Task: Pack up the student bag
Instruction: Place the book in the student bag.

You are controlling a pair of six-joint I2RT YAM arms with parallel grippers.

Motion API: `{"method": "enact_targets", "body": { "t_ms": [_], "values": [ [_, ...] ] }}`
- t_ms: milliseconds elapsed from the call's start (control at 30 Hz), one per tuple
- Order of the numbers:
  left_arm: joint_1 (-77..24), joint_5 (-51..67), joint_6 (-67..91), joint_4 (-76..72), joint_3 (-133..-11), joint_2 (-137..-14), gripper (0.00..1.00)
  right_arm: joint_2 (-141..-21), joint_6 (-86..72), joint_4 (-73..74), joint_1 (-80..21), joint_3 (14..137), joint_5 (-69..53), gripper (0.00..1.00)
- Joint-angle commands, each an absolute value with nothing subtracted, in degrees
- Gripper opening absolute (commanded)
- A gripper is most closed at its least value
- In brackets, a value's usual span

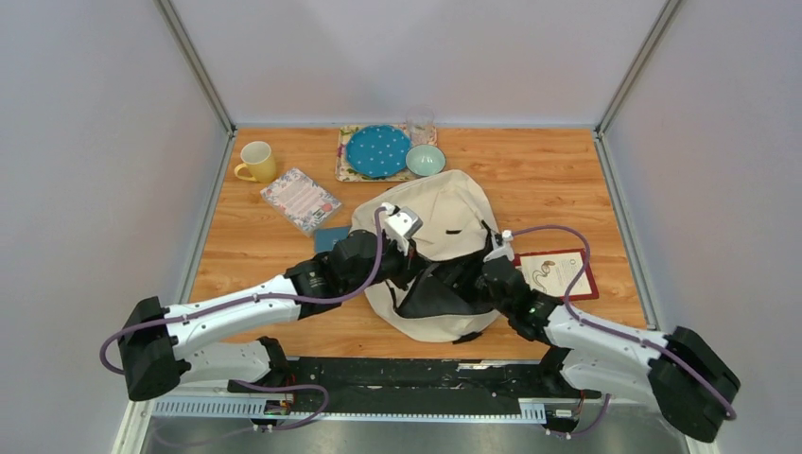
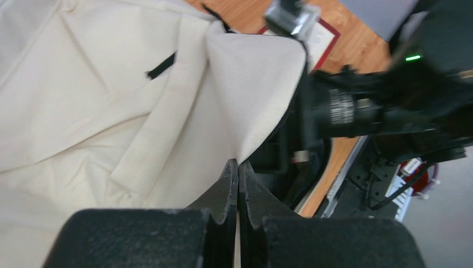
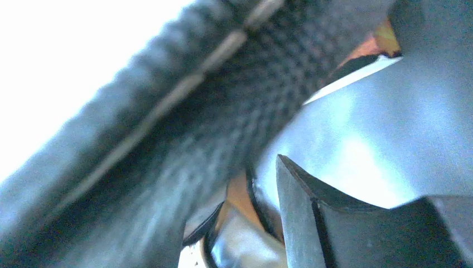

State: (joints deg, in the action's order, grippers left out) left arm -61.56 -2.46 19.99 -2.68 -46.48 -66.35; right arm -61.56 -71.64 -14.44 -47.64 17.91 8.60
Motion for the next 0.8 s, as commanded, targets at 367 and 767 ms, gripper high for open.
{"method": "enact_targets", "body": {
  "t_ms": [367,767],
  "values": [
    [-51.77,4.21,17.31,7.38,-38.50,-55.19,0.00,-21.29,-62.58,22.58,-48.69,21.35,9.31,0.63],
    [-51.68,10.90,24.78,4.31,-41.56,-51.95,0.79,-22.58,-61.70,53.08,-47.20,36.29,41.83,0.84]
  ]
}}
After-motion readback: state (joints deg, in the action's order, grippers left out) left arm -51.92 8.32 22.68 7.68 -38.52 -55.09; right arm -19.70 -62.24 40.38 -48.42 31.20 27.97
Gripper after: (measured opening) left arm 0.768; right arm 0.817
